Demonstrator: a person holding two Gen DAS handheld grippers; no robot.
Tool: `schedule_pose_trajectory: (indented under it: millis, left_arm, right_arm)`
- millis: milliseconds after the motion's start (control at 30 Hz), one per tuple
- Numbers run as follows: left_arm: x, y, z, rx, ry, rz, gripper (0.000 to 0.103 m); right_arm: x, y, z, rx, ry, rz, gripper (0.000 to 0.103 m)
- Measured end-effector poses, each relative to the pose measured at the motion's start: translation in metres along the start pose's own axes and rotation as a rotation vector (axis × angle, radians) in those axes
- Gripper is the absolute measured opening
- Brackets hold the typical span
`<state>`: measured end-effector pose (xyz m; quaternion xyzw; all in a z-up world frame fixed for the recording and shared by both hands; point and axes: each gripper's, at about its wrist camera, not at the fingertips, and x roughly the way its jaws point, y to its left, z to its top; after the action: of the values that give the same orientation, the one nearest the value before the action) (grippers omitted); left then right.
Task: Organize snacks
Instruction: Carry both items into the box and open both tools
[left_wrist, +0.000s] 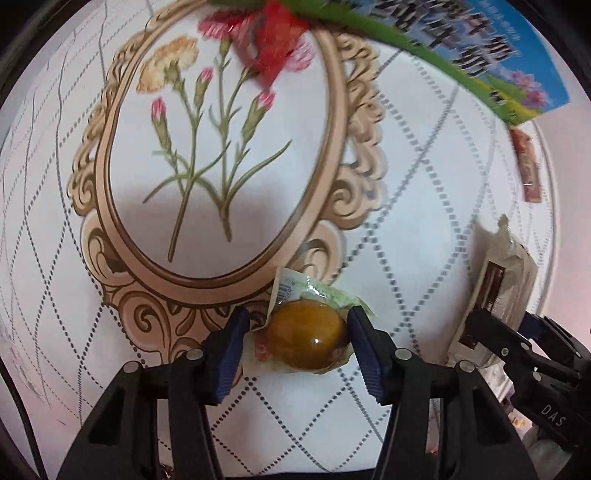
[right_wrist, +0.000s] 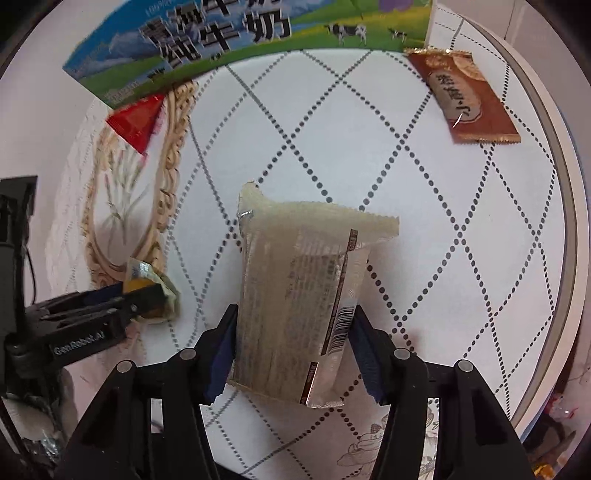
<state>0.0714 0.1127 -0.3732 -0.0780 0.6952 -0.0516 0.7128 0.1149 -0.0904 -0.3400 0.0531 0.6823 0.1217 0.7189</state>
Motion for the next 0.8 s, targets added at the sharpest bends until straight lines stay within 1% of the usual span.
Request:
schedule_pose_trajectory:
  millis: [100,200,300,333,433,533,567,633,700,733,800]
  left_arm:
    - [-0.019,-0.011,0.004,0.014,-0.028,-0.016,0.053]
    - [-0.046,-0.024,0.014,0.024,-0.063,-0.061,0.053]
    - [-0.084,-0.043,0.034,0.055,-0.12,-0.115,0.053]
    - [-0.097,-0.049,0.042,0.068,-0.142,-0.126,0.053]
    - [-0.133,-0.063,0.075,0.116,-0.207,-0.147,0.053]
    - [-0.162,-0.066,0.115,0.151,-0.273,-0.123,0.053]
    - [-0.168,-0.069,0.129,0.162,-0.292,-0.106,0.053]
    - [-0.174,-0.074,0.157,0.173,-0.32,-0.062,0.053]
    - [-0.175,-0.073,0.18,0.178,-0.326,-0.024,0.053]
    - [-0.172,-0.071,0.194,0.183,-0.32,-0.002,0.053]
    - [-0.16,-0.066,0.213,0.183,-0.306,0.029,0.053]
  right_arm:
    - [-0.016,-0.001,0.006,0.011,-0.021,0.05,0.06]
    - [-0.041,-0.005,0.015,0.007,-0.054,0.093,0.06]
    - [-0.069,-0.005,0.03,0.006,-0.095,0.142,0.06]
    - [-0.076,0.002,0.035,-0.002,-0.111,0.15,0.06]
    - [-0.112,0.005,0.063,-0.022,-0.183,0.176,0.06]
    - [-0.14,0.009,0.094,-0.038,-0.25,0.185,0.06]
    - [-0.153,0.008,0.109,-0.047,-0.283,0.174,0.06]
    - [-0.162,0.011,0.134,-0.06,-0.318,0.149,0.06]
    - [-0.17,0.01,0.164,-0.073,-0.349,0.104,0.06]
    - [-0.171,0.01,0.179,-0.082,-0.355,0.073,0.06]
    - [-0.167,0.011,0.204,-0.093,-0.351,0.041,0.06]
